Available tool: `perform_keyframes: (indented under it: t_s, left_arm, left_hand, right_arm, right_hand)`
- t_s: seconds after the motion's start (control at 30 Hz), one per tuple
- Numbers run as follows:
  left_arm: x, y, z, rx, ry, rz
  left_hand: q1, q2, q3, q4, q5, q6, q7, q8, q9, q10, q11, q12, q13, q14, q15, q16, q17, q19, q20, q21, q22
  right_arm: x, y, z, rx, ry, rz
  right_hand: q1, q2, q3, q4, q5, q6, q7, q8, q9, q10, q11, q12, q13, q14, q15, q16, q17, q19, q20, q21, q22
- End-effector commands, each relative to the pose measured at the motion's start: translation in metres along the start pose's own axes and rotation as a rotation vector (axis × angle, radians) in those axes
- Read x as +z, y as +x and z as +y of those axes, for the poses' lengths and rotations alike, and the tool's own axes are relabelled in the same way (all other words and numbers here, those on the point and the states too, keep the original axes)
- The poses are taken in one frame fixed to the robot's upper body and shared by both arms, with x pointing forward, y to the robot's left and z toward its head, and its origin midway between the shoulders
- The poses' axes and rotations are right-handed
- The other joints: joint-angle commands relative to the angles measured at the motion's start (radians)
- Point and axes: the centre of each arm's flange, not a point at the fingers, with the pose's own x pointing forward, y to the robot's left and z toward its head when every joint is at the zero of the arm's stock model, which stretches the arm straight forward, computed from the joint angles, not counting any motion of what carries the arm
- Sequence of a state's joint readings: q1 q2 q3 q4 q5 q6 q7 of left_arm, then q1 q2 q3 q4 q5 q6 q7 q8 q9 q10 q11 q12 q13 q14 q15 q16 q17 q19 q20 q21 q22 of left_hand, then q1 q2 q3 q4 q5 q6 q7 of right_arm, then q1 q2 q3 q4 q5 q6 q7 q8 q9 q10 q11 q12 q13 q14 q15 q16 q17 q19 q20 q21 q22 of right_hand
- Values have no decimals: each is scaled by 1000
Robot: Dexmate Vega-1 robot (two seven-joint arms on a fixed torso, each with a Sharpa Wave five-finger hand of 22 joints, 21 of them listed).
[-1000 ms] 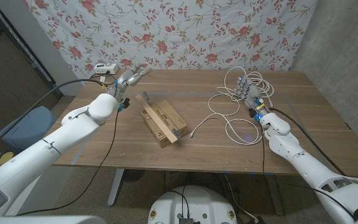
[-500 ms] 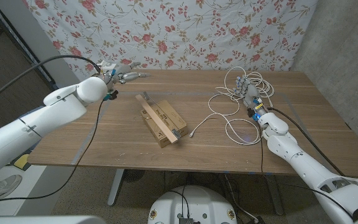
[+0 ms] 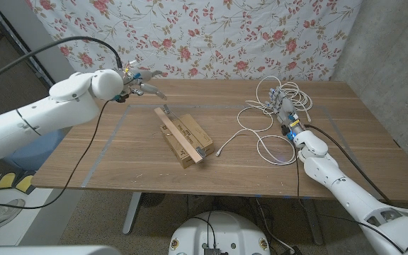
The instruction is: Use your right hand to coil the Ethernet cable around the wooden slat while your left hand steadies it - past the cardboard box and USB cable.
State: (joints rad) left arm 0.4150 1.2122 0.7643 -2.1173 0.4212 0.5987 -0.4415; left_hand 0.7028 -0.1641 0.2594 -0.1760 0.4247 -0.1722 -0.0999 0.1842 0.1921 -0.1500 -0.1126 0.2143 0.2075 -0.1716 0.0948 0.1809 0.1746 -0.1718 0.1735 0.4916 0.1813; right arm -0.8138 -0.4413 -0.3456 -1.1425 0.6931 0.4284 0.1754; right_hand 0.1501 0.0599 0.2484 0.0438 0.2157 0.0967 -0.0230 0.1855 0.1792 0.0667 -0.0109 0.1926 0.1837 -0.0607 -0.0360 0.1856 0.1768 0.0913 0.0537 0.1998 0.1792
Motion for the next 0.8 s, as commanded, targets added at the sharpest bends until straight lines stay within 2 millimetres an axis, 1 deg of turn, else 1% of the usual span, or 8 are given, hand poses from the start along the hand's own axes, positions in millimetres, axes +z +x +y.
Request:
perform_keyframes:
  t_s: [0.03,0.3,0.4,0.57,0.63,0.7,0.73,0.8]
  left_arm:
    - [15,-9,20,-82,383,157]
    - [32,-7,19,-108,625,203]
    - [39,-4,16,-104,709,219]
    - [44,2,9,-110,776,209]
    - [47,4,5,-107,808,196]
    - [49,6,0,-100,840,178]
    - [50,7,-1,-99,841,162]
    - [52,10,-6,-103,852,132]
  left_hand:
    - [39,-5,-13,1,41,-85,-8,-2,5,-9,-26,-2,2,-36,-2,5,2,-18,17,-5,1]
    - [78,3,-18,1,68,-88,-16,7,8,-1,-42,3,3,-47,-8,3,2,-18,16,-14,1]
    - [89,2,-21,2,77,-91,-16,8,9,-3,-41,3,3,-54,-10,0,1,-23,14,-19,1]
    - [100,-4,-30,3,92,-101,-15,7,10,-15,-39,0,4,-59,-13,0,1,-26,12,-24,1]
    - [104,-12,-45,7,109,-127,-14,1,11,-28,-36,-4,4,-62,-12,1,2,-30,14,-30,2]
    - [91,-21,-83,19,137,-172,-7,-4,13,-58,-29,-10,6,-77,-8,0,3,-37,18,-42,3]
    - [72,-21,-117,30,156,-204,-1,-4,14,-87,-31,-15,7,-86,-8,1,4,-44,21,-51,6]
    - [50,-20,-152,40,174,-236,6,-5,15,-109,-26,-16,8,-103,-6,0,5,-57,30,-62,8]
  right_arm:
    - [-3,-8,3,-21,10,-7]
    - [-3,-10,7,-26,13,-11]
    - [-3,-11,7,-31,15,-13]
    - [-3,-15,8,-39,18,-23]
    - [-3,-16,8,-41,20,-29]
    - [-4,-18,8,-44,20,-33]
    - [-4,-18,8,-47,21,-35]
    - [-4,-19,8,-49,21,-36]
  right_hand:
    - [5,4,1,-5,9,9,-3,6,3,6,-3,7,4,8,-14,8,3,8,4,7,3]
    - [3,4,1,-5,10,11,-4,7,3,11,-1,8,4,12,-14,9,4,10,4,8,3]
    - [2,4,1,-5,10,12,-4,7,3,11,-1,7,4,13,-12,10,4,10,4,8,3]
    - [1,5,0,-5,10,15,-4,8,3,14,-2,8,4,14,-11,10,4,11,4,8,3]
    - [1,5,0,-4,10,16,-4,8,3,15,-1,8,4,15,-10,10,4,11,4,8,3]
    - [1,5,0,-4,10,16,-4,8,3,15,0,8,4,15,-10,10,4,12,4,8,3]
    - [0,5,0,-4,10,16,-4,8,3,16,0,8,4,15,-10,10,4,12,4,8,3]
    - [0,5,0,-4,10,16,-4,8,3,16,0,8,4,16,-10,10,4,13,5,8,3]
